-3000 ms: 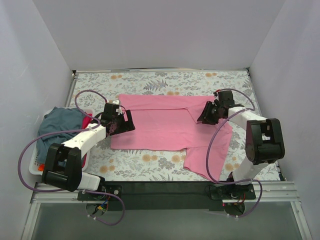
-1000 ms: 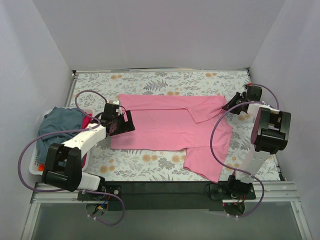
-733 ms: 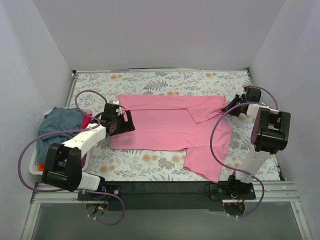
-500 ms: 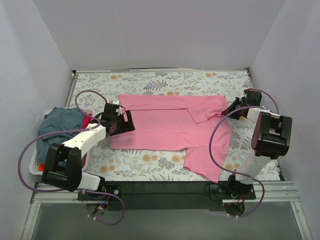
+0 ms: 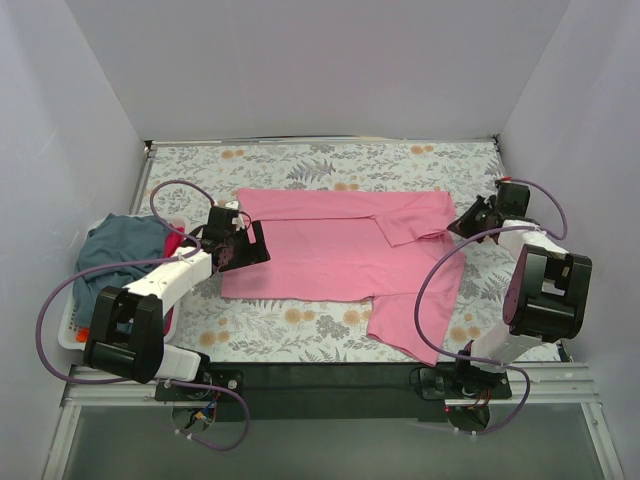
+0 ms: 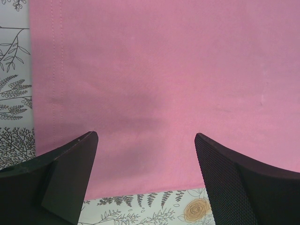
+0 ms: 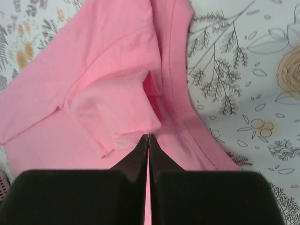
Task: Fold and stack the t-shirts
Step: Fold the tshirt
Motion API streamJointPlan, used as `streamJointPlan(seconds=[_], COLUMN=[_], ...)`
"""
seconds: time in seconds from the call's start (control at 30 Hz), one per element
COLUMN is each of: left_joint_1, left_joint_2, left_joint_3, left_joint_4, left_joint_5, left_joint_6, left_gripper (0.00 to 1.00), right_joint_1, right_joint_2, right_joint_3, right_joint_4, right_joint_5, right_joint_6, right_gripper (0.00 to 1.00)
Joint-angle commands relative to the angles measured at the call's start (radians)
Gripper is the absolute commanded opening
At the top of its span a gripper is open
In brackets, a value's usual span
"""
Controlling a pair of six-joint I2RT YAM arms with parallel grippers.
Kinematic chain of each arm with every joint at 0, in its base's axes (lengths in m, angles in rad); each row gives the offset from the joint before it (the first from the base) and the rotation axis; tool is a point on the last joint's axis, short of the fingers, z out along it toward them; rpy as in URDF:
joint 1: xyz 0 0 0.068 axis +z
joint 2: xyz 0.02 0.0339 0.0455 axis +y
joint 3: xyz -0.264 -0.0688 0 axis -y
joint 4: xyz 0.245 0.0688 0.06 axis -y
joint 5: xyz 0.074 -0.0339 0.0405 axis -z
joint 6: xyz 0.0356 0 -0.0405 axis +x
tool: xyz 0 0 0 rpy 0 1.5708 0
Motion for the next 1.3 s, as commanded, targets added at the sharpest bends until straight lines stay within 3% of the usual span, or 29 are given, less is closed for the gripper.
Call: streamJointPlan(seconds=[0.0, 0.53, 1.0, 1.13, 1.27], left_joint_1=[-0.004, -0.004, -0.004, -0.004, -0.004], left_joint_2=[-0.02, -0.008, 0.008, 0.012, 0.015], left_joint_3=[0.025, 0.03, 0.033, 0.034, 0.034], left_joint_4=[-0.004, -0.007, -0.012, -0.015, -0.018], left_joint_5=[0.002, 0.003, 0.011, 0.014, 0.014], left_joint_6=[0.016, 0.016, 0.016, 0.016, 0.014], left_gripper=[0.78, 0.78, 0.78, 0.78, 0.78], right_joint_1=[-0.003, 0.011, 0.057, 0.062, 0.129], right_joint_2=[-0.015, -0.066, -0.029, -0.046, -0.1], right_joint_3=[-0.034, -0.104, -0.147, -0.138, -0.083], right_joint_4=[-0.061, -0.087, -0.087, -0.102, -0.11], right_joint_5=[-0.009, -0.102, -0.096, -0.081, -0.017], right_joint_6=[0.005, 0.004, -0.012, -0.048, -0.113], right_gripper=[0.01, 0.01, 0.02, 0.07, 0.27])
